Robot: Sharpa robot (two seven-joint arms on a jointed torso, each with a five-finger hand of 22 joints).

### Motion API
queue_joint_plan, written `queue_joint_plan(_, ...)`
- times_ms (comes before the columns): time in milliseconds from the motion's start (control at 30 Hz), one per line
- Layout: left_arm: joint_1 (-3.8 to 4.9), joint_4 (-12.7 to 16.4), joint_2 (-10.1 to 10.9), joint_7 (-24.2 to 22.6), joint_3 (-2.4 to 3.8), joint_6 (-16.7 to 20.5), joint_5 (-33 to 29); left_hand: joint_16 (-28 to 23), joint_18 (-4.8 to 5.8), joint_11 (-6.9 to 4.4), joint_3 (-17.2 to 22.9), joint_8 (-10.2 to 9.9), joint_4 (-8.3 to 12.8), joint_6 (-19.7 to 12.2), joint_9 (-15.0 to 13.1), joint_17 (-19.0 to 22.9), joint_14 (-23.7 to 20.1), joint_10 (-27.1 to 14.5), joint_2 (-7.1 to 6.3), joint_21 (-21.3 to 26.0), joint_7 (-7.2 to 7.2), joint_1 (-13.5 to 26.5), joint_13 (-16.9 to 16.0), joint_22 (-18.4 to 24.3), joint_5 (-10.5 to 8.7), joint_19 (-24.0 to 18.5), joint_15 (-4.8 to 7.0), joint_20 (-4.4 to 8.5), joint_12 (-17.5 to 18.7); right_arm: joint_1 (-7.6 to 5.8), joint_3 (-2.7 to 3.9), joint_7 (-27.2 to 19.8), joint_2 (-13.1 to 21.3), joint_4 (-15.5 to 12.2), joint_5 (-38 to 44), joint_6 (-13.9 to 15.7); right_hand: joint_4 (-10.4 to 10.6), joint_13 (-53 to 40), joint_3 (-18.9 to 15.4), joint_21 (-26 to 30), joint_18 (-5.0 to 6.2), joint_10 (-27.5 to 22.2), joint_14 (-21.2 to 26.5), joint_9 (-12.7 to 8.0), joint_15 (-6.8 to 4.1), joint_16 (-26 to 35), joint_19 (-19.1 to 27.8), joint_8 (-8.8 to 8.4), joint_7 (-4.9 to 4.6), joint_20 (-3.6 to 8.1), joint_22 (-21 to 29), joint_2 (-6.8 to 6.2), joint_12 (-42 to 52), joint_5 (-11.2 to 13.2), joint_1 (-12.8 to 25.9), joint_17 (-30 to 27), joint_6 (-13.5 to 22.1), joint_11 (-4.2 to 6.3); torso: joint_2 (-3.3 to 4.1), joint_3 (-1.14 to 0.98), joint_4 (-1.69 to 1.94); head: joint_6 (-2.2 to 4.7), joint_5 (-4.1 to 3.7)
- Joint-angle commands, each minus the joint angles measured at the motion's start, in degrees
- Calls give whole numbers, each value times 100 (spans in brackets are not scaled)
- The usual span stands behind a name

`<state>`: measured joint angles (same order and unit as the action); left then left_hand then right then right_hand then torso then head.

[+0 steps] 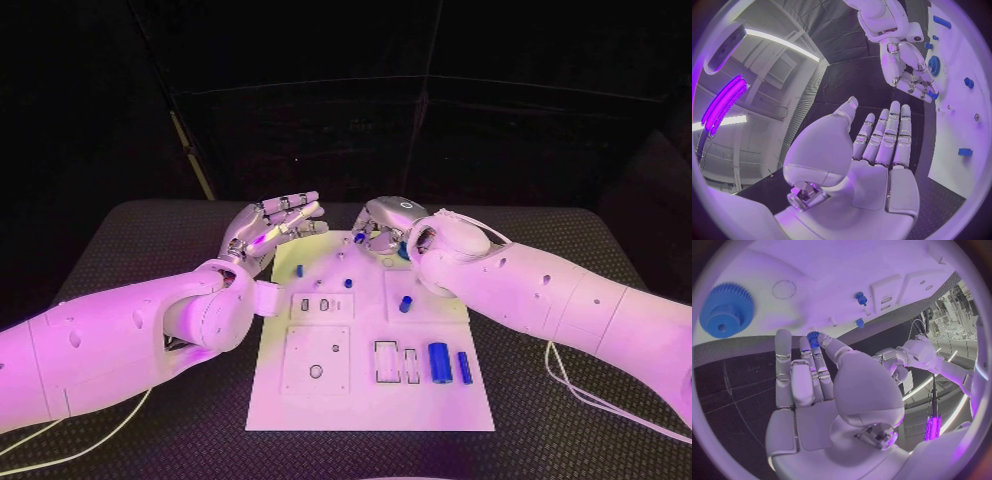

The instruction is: Assemble the parts on the task board

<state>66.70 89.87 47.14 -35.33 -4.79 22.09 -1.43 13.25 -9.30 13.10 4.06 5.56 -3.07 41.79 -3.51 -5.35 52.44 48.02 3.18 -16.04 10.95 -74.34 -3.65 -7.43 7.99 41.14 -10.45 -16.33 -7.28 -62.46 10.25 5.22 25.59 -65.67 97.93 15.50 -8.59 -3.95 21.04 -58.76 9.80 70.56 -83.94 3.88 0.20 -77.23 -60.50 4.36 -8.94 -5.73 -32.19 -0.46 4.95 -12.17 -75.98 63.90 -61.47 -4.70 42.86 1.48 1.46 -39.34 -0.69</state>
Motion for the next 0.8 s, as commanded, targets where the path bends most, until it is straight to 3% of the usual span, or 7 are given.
queue_joint_plan(33, 11, 3, -10, -33, 6, -49, 39, -35, -96, 6, -6, 12, 29, -8, 2, 6, 32, 32, 25, -22, 526, -19, 6, 5, 5, 46, 10, -7, -4, -18, 3, -125, -76, 107, -32, 184, -1, 0, 36, -28, 64, 14, -189, -8, -35, -26, 11, -25, -19, -6, -11, -56, -39, 33, 10, 13, -28, 0, 4, -1, 2, -11, 18)
queue_joint_plan(800, 18, 1, -39, -14, 7, -54, 39, -48, -94, 8, -5, 6, 34, -19, 4, 11, 28, 30, 27, -18, 527, -18, 6, 10, 5, 44, 7, -7, 2, -32, -1, -250, -501, 601, -33, 78, 45, 0, 93, -51, 61, -3, -184, -10, -23, -34, 15, -44, -31, -16, -27, -93, -64, 43, 52, 6, -9, -13, 9, -6, -9, -84, 57)
